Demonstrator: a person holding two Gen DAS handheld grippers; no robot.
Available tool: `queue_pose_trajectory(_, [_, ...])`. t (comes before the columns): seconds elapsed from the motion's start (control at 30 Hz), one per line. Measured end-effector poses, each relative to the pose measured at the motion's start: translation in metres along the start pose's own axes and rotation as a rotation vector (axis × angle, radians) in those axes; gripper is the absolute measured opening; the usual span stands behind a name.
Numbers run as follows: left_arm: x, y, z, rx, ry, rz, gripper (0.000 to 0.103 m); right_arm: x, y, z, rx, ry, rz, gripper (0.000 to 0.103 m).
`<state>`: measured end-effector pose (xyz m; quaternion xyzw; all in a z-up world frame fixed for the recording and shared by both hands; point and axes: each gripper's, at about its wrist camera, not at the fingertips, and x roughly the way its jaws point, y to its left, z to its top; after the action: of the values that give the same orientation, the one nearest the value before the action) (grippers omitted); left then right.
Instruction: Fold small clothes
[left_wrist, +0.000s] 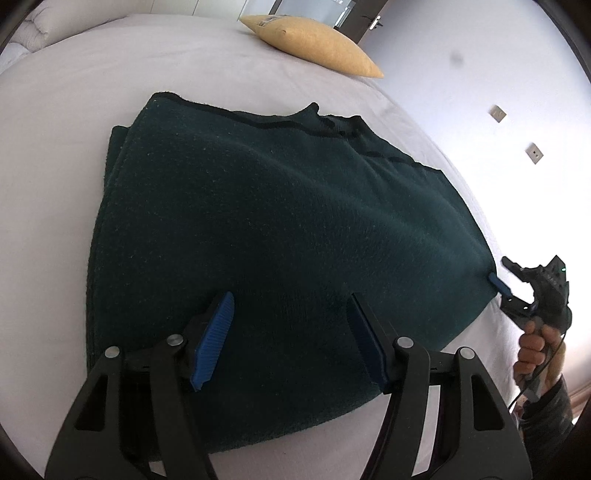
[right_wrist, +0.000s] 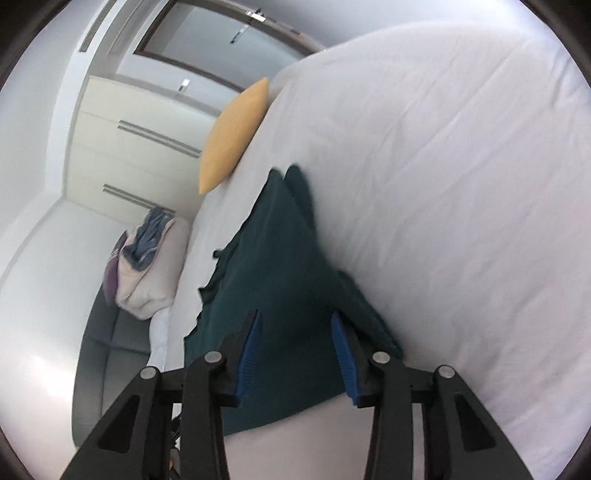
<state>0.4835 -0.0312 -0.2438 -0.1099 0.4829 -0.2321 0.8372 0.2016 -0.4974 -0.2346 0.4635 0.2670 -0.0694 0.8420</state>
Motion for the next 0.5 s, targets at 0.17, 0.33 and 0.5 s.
queue_pose_trajectory(0.17, [-0.001, -0.001, -0.002, 0.004, 0.0, 0.003, 0.063, -0.003, 0.031, -0.011, -0.071, -0.014, -0.012, 0.058])
queue_pose_trajectory(0.33, [-0.004, -0.001, -0.003, 0.011, 0.001, 0.005, 0.063, 0.029, 0.076, -0.034, -0.16, 0.088, 0.054, 0.058])
queue_pose_trajectory(0.5, [-0.005, 0.0, -0.003, 0.015, 0.0, 0.003, 0.063, 0.07, 0.104, -0.055, -0.208, 0.185, 0.08, 0.058])
